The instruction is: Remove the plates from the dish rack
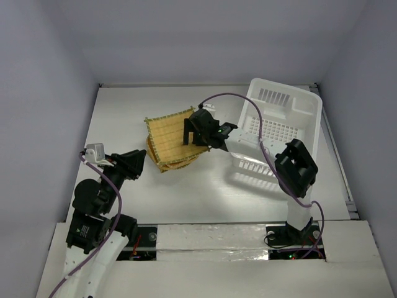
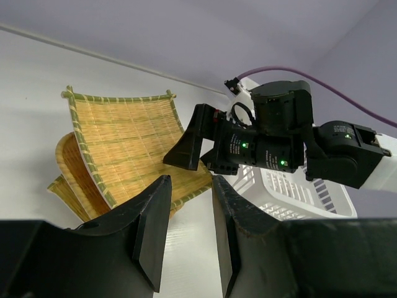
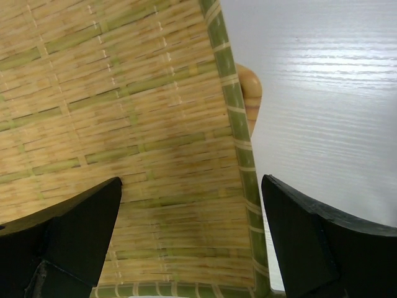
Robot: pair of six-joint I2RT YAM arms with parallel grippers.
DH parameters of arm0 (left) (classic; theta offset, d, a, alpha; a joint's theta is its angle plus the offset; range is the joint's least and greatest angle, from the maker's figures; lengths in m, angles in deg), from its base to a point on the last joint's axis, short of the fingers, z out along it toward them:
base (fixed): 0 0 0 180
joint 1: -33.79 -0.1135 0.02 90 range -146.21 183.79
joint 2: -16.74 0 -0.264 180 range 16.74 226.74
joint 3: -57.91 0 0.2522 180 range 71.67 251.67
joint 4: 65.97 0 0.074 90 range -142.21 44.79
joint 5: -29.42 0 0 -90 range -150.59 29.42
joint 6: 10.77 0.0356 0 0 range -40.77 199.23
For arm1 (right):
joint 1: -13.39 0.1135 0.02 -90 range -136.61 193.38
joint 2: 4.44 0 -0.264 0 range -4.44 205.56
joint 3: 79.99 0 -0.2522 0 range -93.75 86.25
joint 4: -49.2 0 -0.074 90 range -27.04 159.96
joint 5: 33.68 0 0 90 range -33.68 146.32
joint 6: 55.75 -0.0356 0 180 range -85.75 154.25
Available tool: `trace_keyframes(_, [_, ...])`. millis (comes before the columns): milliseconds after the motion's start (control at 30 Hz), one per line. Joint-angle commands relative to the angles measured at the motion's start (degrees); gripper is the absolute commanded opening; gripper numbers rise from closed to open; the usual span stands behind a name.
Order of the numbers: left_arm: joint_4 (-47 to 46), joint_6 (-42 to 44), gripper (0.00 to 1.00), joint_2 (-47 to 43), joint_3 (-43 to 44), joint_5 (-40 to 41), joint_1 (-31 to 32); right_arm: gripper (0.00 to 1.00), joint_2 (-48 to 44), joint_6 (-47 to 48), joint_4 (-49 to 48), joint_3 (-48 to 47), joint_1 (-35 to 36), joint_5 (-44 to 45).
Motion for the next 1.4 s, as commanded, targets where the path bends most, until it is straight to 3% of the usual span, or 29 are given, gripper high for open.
trace_keyframes(0, [-1.96,-0.05,0.29,-0.73,-0.12,-0.38,-0.40,1.00,-2.30,2.31,3.00,-3.11,0.15,5.70])
trace_keyframes(500, [-1.87,0.13,0.31,-0.38,0.06,-0.11,-0.40,1.00,-13.71,5.83,4.32,-4.25,0.15,11.41])
trace_keyframes(567, [-1.78,0.39,0.37,-0.64,0.23,-0.20,-0.40,0.95,-16.79,6.44,2.74,-2.59,0.15,12.20])
trace_keyframes(600, [-1.78,0.39,0.44,-0.91,0.32,-0.11,-0.40,0.90,-18.98,6.71,1.60,-1.28,0.15,12.64])
trace_keyframes(700, [-1.87,1.09,0.57,-1.78,0.50,-0.38,-0.40,0.26,-30.57,8.38,-4.63,7.06,0.15,13.52])
trace_keyframes(733, [-1.87,1.27,0.60,-1.96,0.84,-0.64,-0.40,0.00,-37.13,8.64,-6.39,11.26,0.15,14.83])
trace_keyframes(833, [-1.52,2.23,0.71,-1.53,2.16,-1.16,-0.40,0.00,-47.27,9.78,-7.63,17.09,0.15,18.08])
trace_keyframes(900, [-1.17,3.02,0.79,-0.91,3.48,-1.26,-0.40,0.00,-57.29,10.84,-8.07,22.28,0.15,21.07])
trace_keyframes(1000, [-0.64,3.81,0.82,-0.21,5.15,-0.03,-0.40,0.08,-69.25,10.75,-7.46,28.25,0.15,25.91])
trace_keyframes(1100, [0.24,5.13,0.84,-0.38,8.22,1.91,-0.40,0.45,-79.42,10.49,-6.15,33.08,0.15,30.74])
trace_keyframes(1133, [0.33,5.48,0.85,-0.47,8.93,4.00,-0.40,0.76,-81.38,10.06,-4.66,33.97,0.15,32.49])
trace_keyframes(1200, [0.68,6.71,0.85,-0.64,10.95,5.24,-0.40,0.96,-84.73,8.82,-3.25,35.29,0.15,36.72])
trace_keyframes(1233, [1.03,6.89,0.86,-0.64,11.91,6.47,-0.40,1.00,-87.35,8.65,-2.55,36.26,0.15,37.69])
trace_keyframes(1367, [1.12,8.12,0.86,-0.91,11.93,8.85,-0.40,1.00,-90.02,9.61,-3.15,38.02,0.15,37.79])
